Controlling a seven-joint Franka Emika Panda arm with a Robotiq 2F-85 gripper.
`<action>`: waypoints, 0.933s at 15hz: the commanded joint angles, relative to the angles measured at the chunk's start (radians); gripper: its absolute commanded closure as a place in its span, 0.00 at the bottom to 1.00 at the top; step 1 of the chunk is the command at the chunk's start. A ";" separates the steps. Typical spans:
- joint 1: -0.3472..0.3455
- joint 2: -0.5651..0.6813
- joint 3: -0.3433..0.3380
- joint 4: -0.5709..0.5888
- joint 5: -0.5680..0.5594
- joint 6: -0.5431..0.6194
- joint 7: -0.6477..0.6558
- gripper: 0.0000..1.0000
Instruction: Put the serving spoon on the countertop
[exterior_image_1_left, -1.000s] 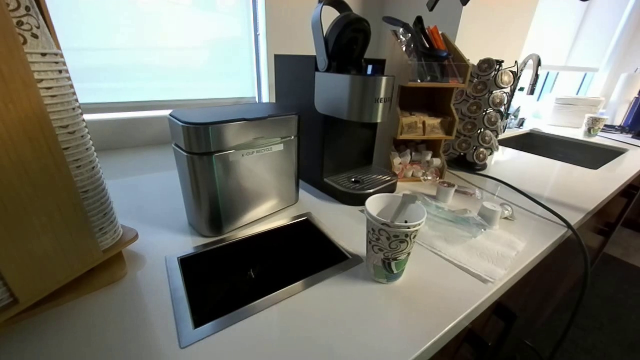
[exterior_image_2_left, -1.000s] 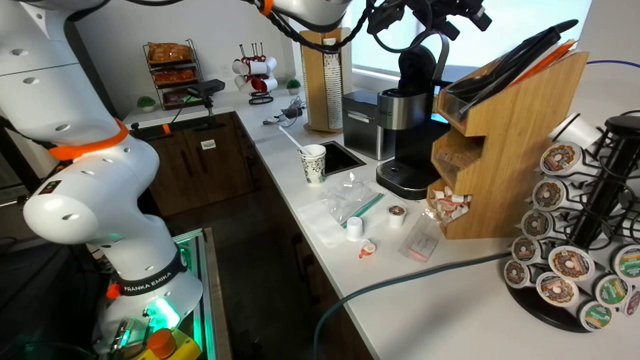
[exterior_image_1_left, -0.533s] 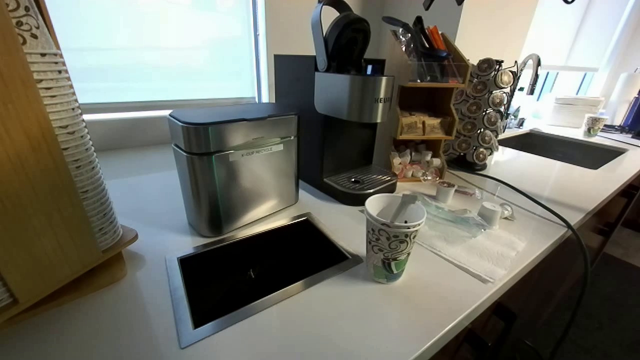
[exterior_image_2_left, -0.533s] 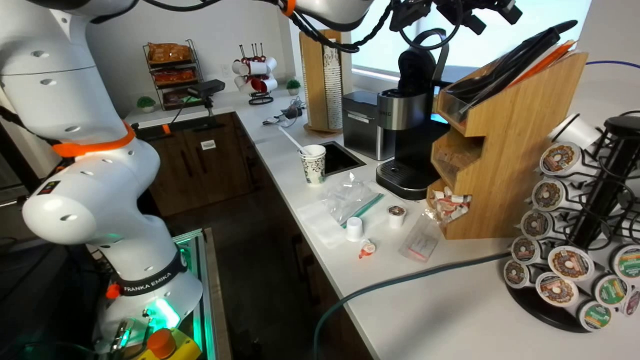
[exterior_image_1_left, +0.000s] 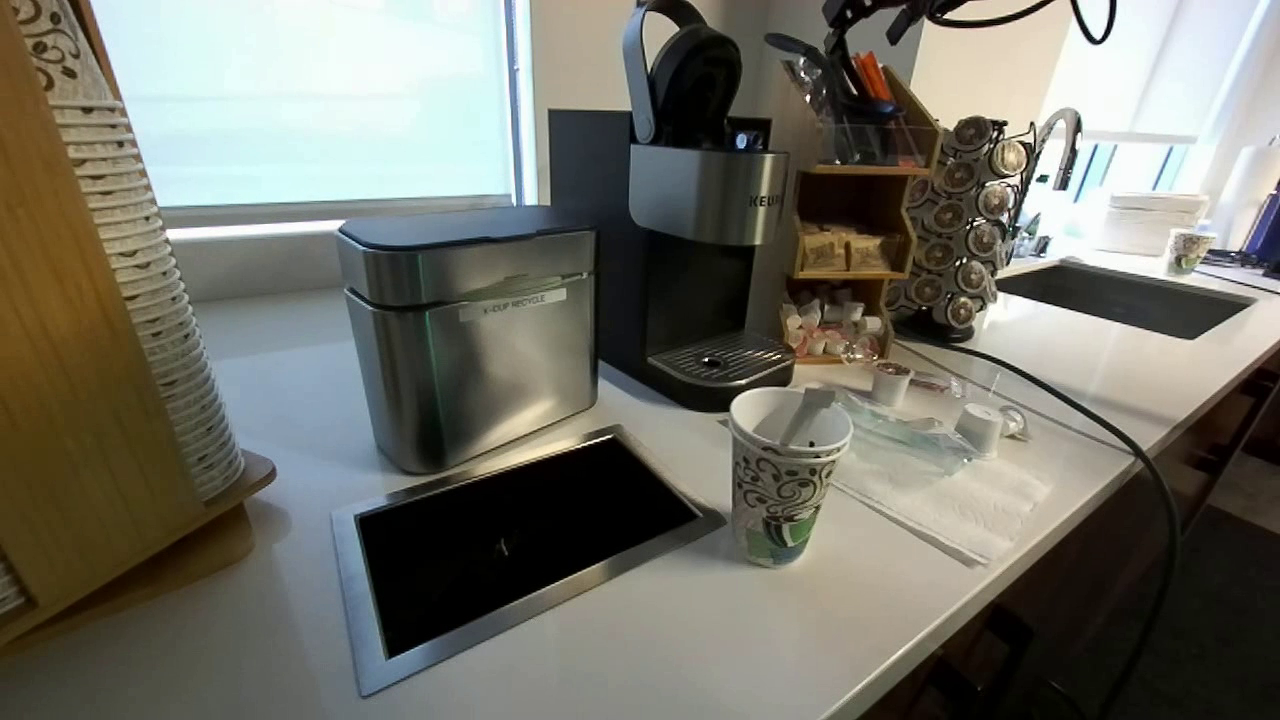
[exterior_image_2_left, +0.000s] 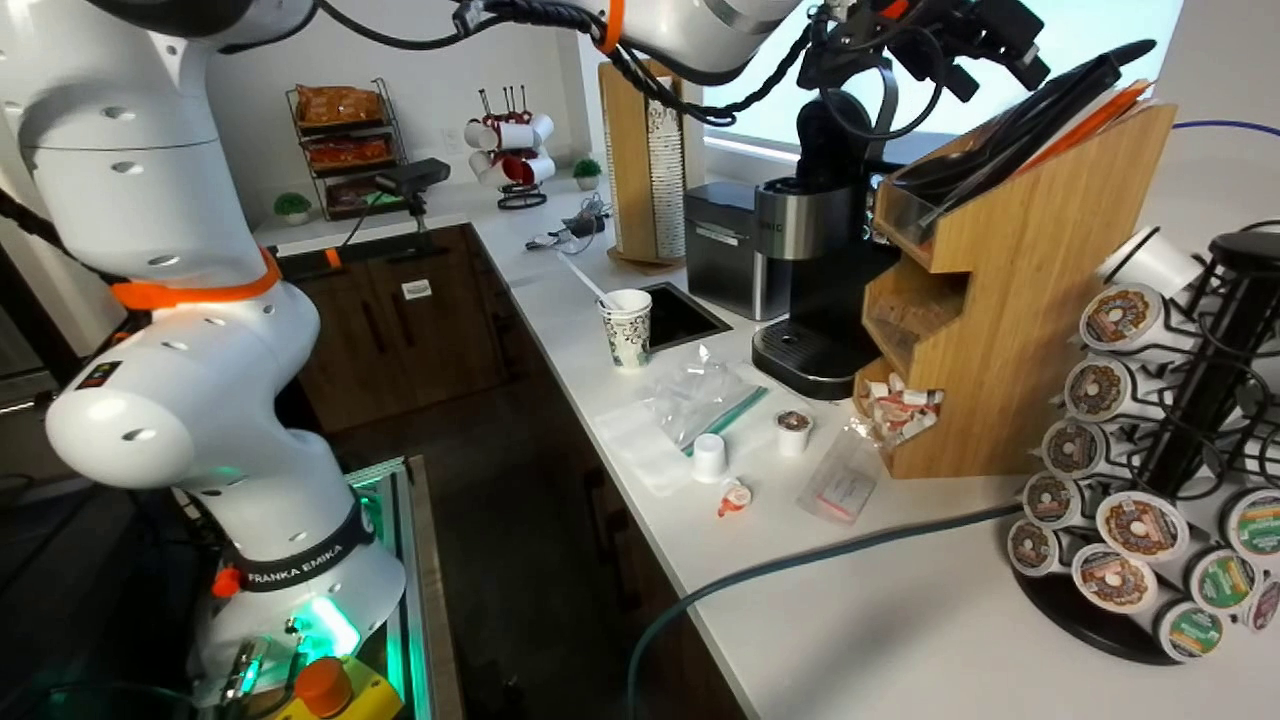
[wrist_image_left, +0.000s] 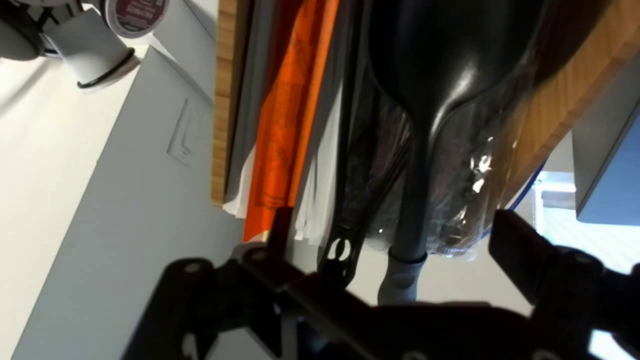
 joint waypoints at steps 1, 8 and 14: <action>0.021 0.049 0.003 0.066 -0.019 -0.049 0.035 0.08; 0.151 0.042 -0.121 0.061 -0.032 -0.149 0.126 0.21; 0.254 0.070 -0.225 0.084 -0.030 -0.167 0.146 0.38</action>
